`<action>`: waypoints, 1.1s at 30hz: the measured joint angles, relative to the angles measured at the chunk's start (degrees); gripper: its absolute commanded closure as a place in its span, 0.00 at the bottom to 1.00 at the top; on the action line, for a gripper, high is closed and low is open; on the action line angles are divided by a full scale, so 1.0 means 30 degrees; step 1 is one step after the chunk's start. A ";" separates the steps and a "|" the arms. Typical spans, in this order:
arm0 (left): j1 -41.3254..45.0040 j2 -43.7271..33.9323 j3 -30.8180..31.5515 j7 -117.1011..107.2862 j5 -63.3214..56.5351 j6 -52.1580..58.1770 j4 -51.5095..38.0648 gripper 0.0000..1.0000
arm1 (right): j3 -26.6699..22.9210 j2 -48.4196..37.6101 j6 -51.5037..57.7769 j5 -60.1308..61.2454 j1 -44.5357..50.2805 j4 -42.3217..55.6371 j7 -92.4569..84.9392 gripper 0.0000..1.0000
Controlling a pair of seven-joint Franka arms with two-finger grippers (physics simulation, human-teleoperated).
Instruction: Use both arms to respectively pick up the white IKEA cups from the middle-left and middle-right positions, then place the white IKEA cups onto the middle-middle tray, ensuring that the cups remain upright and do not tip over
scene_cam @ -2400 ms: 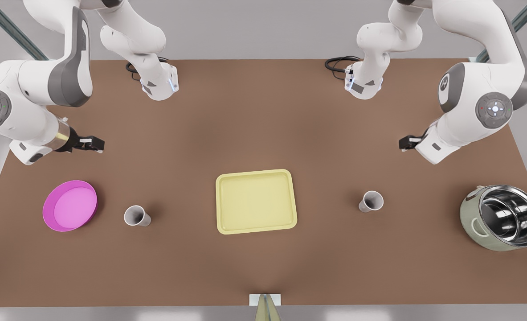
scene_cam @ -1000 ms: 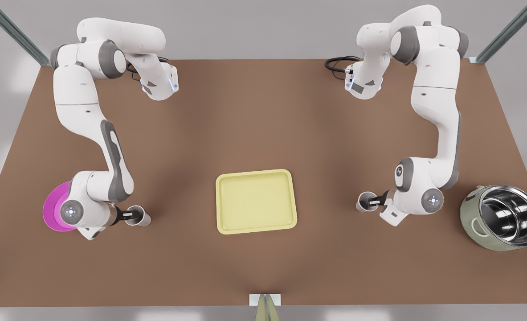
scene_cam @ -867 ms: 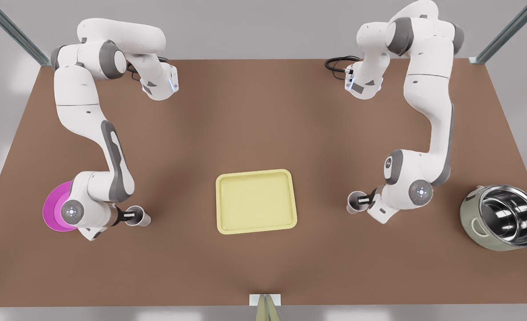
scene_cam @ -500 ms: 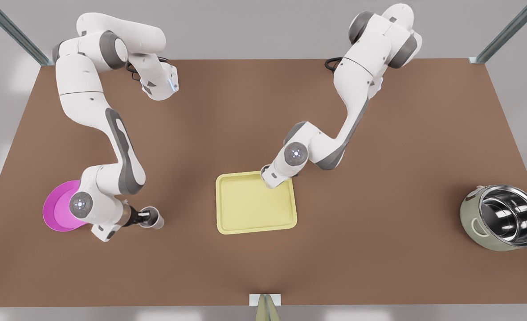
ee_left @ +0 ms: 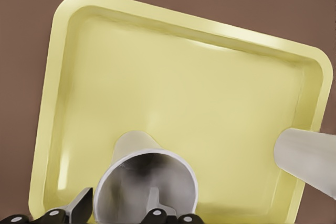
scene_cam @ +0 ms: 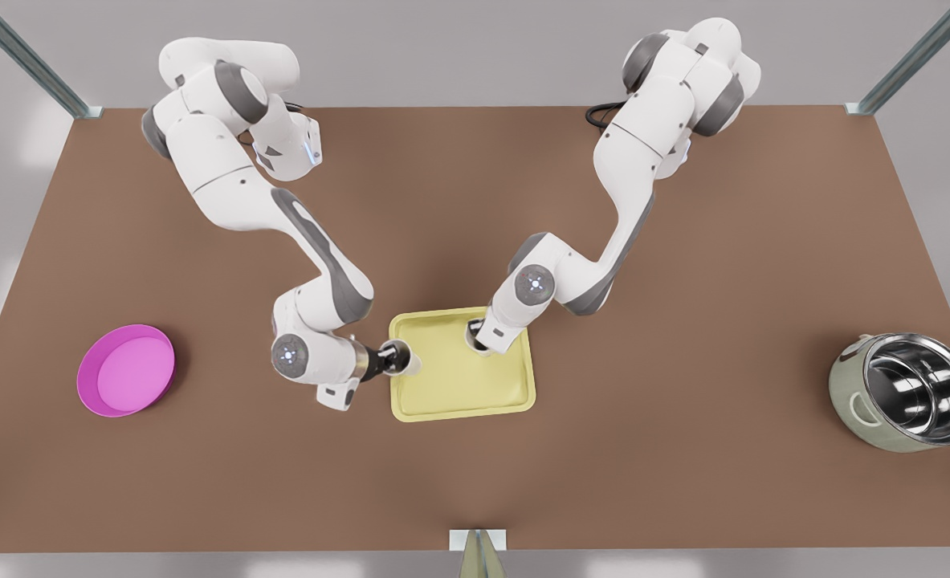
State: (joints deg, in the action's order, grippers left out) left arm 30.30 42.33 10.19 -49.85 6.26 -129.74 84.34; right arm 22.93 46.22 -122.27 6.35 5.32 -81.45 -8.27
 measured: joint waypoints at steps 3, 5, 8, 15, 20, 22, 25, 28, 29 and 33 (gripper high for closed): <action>-0.0042 -0.0181 0.0050 -0.0447 0.0069 -0.0091 0.0146 0.00 | -0.0049 0.0337 -0.0097 -0.0018 0.0468 0.0079 -0.0038 0.79; -0.0117 -0.0474 0.0077 -0.0819 -0.0034 0.0149 0.0273 0.00 | -0.0165 0.0456 -0.0162 -0.0128 0.0612 0.0092 -0.0048 0.51; -0.0380 -0.1445 0.0087 -0.1374 -0.0195 0.1087 0.0455 0.00 | -0.0271 0.0524 -0.0331 -0.0352 0.0612 0.0004 -0.0049 0.00; -0.4591 -0.4316 -0.0205 -0.0501 -0.3179 1.3536 -0.7540 0.00 | -0.0296 0.0591 -0.0624 -0.0607 0.0571 -0.0035 -0.0055 0.00; -0.5678 -0.9303 -0.1975 0.3209 -0.3971 1.7651 -0.3448 0.00 | -0.0222 0.0035 -0.0419 -0.0539 0.0361 0.0076 -0.0053 0.00; -0.5640 -0.9334 -0.2092 0.4471 -0.4028 1.8635 -0.3299 0.00 | -0.0108 -0.0790 0.0268 -0.0471 0.0107 0.0482 -0.0054 0.00; -0.5645 -0.9110 -0.2109 0.6085 -0.4037 1.9879 -0.3331 0.00 | -0.0118 -0.1289 0.2110 -0.0401 -0.0745 0.1720 -0.0061 0.00; -0.5657 -0.9150 -0.2109 0.7460 -0.3979 2.0898 -0.3540 0.00 | -0.0801 -0.1216 0.3706 -0.0634 -0.2166 0.1735 -0.0066 0.00; -0.5684 -0.9159 -0.2108 0.7870 -0.3968 2.1150 -0.3575 0.00 | -0.1588 -0.1150 0.4246 -0.0748 -0.2283 0.1737 -0.0063 0.00; -0.5815 -0.9189 -0.2110 0.9301 -0.3957 2.1933 -0.3605 0.00 | -0.4118 -0.1738 0.7496 -0.2405 -0.1603 0.3855 0.0594 0.00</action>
State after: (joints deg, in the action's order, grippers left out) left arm 12.85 14.77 3.86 -21.95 -5.61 -63.95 73.52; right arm 10.58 41.01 -99.78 -0.87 0.51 -69.88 -6.49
